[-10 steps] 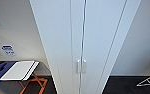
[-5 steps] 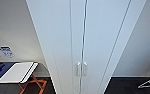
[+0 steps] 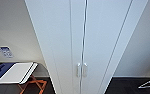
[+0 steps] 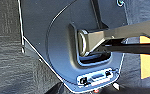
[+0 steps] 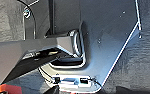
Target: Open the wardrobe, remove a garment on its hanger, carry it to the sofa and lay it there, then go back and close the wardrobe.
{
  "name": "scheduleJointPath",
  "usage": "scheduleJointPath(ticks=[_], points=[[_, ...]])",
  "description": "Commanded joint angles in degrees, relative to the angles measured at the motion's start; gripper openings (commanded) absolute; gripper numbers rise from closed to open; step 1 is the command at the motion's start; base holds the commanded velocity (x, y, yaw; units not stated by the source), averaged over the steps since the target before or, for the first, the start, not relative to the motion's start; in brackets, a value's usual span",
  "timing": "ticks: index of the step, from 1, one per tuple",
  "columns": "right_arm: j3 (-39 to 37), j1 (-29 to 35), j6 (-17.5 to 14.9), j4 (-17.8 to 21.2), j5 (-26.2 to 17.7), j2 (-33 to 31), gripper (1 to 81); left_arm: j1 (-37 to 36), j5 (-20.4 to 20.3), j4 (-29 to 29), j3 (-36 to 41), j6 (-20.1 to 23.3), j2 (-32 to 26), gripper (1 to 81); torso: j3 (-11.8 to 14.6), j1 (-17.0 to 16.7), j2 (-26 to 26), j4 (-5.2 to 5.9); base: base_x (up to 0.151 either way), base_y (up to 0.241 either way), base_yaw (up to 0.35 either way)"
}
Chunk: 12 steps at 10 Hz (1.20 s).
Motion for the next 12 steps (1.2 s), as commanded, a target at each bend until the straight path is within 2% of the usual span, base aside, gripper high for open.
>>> scheduleJointPath(ticks=[1,4,12], points=[[1.46,1.71,-0.01,0.39,-4.07,-1.2,81.1,-0.53,3.7,-0.26,0.73,-0.01,-0.83,81.1,0.0,0.0,0.0,0.0,0.0,0.0,0.0],[10.05,3.02,-0.01,0.4,-4.16,-6.1,81.1,-1.59,3.44,-0.26,7.2,-0.01,-5.03,81.1,0.0,0.0,0.0,0.0,0.0,0.0,0.0],[38.37,10.31,0.16,-0.04,-4.51,-25.1,81.1,-7.65,3.35,-0.35,36.31,-0.1,-25.52,81.1,0.0,0.02,0.0,0.0,0.0,0.0,0.0]])
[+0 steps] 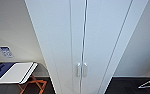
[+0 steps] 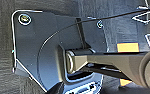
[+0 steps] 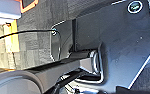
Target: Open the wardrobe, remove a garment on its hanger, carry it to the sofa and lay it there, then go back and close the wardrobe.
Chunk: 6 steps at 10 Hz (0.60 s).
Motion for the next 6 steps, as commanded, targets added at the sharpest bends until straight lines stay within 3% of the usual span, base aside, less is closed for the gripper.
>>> scheduleJointPath(ticks=[1,6], points=[[11.86,5.75,0.14,0.15,-4.25,-8.6,81.1,-4.09,3.35,-0.3,12.0,0.01,-9.92,81.1,0.0,0.0,0.0,0.0,0.0,0.0,0.0],[25.76,12.61,0.32,0.42,-4.51,-17.74,81.1,-9.97,3.7,-0.13,25.11,-0.08,-19.33,81.1,-0.02,0.0,0.0,0.0,0.0,0.0,0.0]])
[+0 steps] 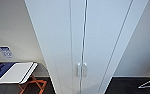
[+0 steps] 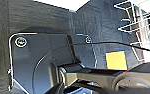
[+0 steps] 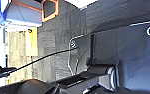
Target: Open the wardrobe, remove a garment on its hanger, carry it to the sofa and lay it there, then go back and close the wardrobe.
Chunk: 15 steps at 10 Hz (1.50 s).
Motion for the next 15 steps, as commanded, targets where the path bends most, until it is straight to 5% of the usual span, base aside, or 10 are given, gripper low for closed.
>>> scheduleJointPath(ticks=[1,5,8,15], points=[[7.7,7.25,0.28,0.39,-3.61,-6.57,81.1,-6.29,3.2,0.35,8.13,-0.02,-6.99,81.1,0.0,0.0,0.0,0.0,0.0,0.0,0.0],[15.19,13.93,0.19,-0.15,-3.61,-11.32,81.1,-14.37,3.82,0.79,15.97,0.07,-13.77,81.1,-0.02,0.02,0.02,0.0,0.0,0.0,0.0],[21.42,22.37,0.46,0.38,-7.72,-15.18,81.1,-23.69,11.7,0.79,20.09,0.07,-16.06,81.1,-0.06,0.02,0.05,0.0,0.0,0.0,0.0],[22.13,41.09,1.67,1.0,-16.25,-15.81,81.1,-45.22,23.59,3.52,26.6,0.6,-20.28,81.1,-0.15,0.11,0.13,0.0,0.0,0.0,0.0]])
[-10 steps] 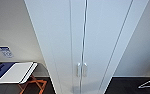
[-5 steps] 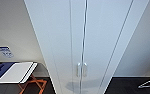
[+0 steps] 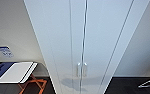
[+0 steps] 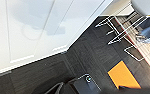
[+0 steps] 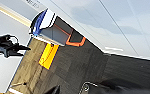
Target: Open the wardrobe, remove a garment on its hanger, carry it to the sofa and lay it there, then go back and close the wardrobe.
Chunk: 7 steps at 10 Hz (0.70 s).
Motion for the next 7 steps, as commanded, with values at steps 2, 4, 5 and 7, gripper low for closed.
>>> scheduleJointPath(ticks=[2,4,5,7], points=[[2.3,13.9,1.59,1.45,-5.88,-2.76,81.1,-15.27,6.78,1.24,6.04,-0.1,-4.21,81.1,0.0,0.02,0.02,0.0,0.0,0.0,0.0],[2.13,17.52,2.73,1.54,-5.97,-2.4,81.1,-18.79,6.26,1.24,6.57,-0.19,-3.42,81.1,-0.02,0.04,0.05,0.0,0.0,0.0,0.0],[1.69,18.48,2.82,1.54,-5.97,-2.14,81.1,-20.1,5.9,1.24,6.39,-0.36,-2.72,81.1,-0.05,0.06,0.07,0.0,0.0,0.0,0.0],[0.55,19.89,2.91,2.07,-5.96,-0.39,81.1,-22.66,4.59,1.24,5.87,-1.94,-0.61,81.1,-0.07,0.09,0.09,0.0,0.0,0.0,0.0]])
